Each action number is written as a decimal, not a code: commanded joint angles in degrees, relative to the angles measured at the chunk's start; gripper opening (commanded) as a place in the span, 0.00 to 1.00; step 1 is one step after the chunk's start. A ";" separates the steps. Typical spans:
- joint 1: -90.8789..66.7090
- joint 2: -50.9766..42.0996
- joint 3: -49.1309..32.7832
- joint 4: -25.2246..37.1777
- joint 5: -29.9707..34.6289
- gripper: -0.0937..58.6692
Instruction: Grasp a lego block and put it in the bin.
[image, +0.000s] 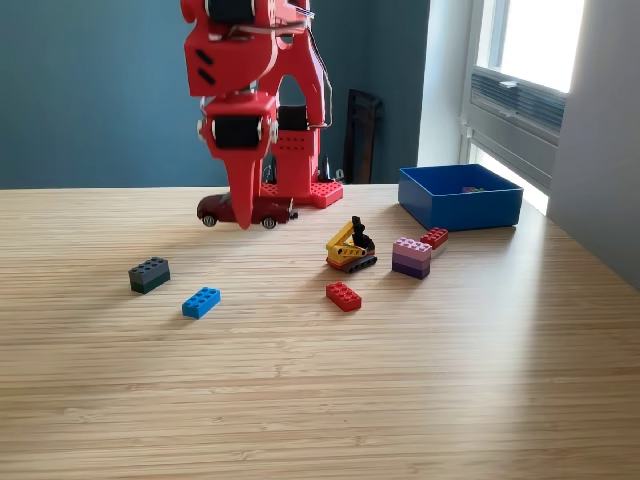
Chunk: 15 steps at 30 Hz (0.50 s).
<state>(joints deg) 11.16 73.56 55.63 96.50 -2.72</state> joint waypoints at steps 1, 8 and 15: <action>-6.42 2.20 -12.74 5.80 1.41 0.00; -22.94 2.20 -3.96 5.80 6.42 0.00; -45.18 2.20 3.60 5.80 15.21 0.00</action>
<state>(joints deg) -22.68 73.56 59.15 99.32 8.79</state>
